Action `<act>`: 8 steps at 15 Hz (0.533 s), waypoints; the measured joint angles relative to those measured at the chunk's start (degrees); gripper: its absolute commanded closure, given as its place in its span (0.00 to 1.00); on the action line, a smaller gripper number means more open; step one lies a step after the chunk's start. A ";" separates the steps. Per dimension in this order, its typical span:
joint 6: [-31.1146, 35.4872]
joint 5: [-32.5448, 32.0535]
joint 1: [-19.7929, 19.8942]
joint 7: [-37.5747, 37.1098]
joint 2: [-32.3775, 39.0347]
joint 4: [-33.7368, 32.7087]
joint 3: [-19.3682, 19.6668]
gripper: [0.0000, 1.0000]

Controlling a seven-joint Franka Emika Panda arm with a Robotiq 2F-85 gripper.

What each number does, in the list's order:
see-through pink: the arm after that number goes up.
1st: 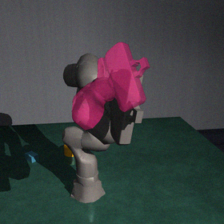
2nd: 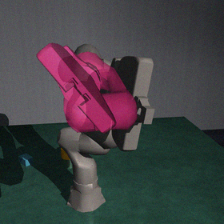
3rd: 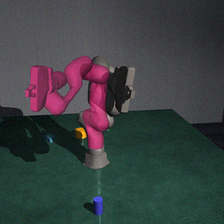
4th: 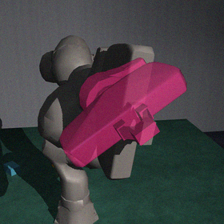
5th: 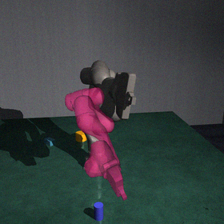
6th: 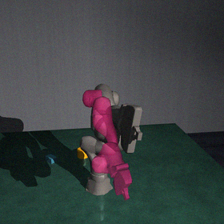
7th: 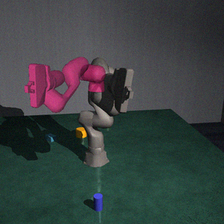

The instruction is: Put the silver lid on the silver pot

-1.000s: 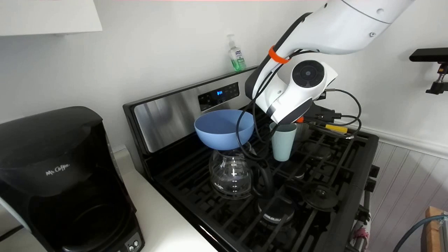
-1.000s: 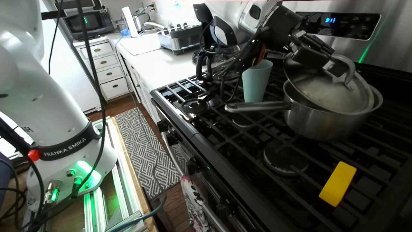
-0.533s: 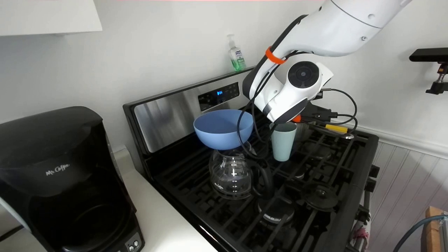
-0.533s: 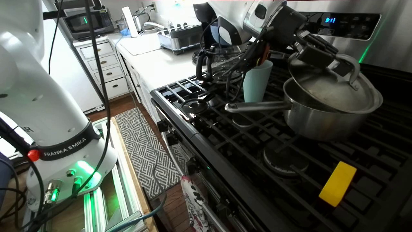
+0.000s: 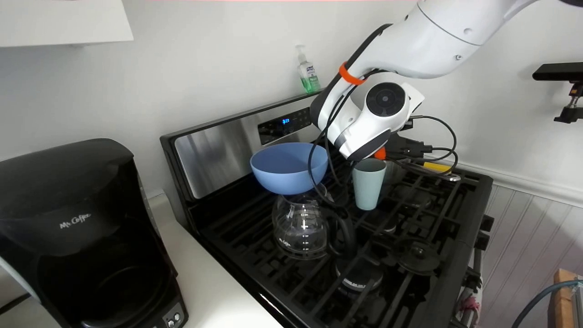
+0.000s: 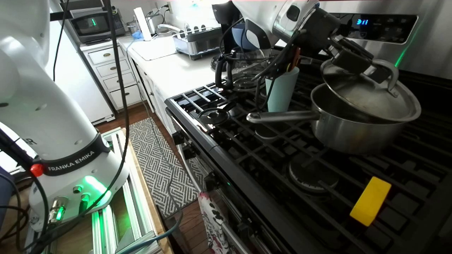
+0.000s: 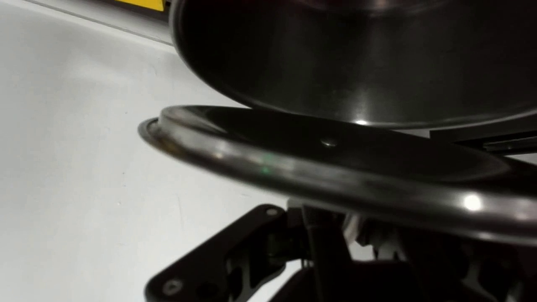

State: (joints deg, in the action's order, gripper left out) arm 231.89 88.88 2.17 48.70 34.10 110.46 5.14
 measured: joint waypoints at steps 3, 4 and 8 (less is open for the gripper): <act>0.00 0.69 0.00 1.39 0.54 -1.09 -0.21 0.41; 0.00 0.81 0.00 1.72 0.66 -1.40 -0.23 0.33; 0.03 0.88 0.00 2.21 0.88 -1.96 -0.30 0.06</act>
State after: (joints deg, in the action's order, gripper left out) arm 231.92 89.76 2.17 50.91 34.98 108.51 4.84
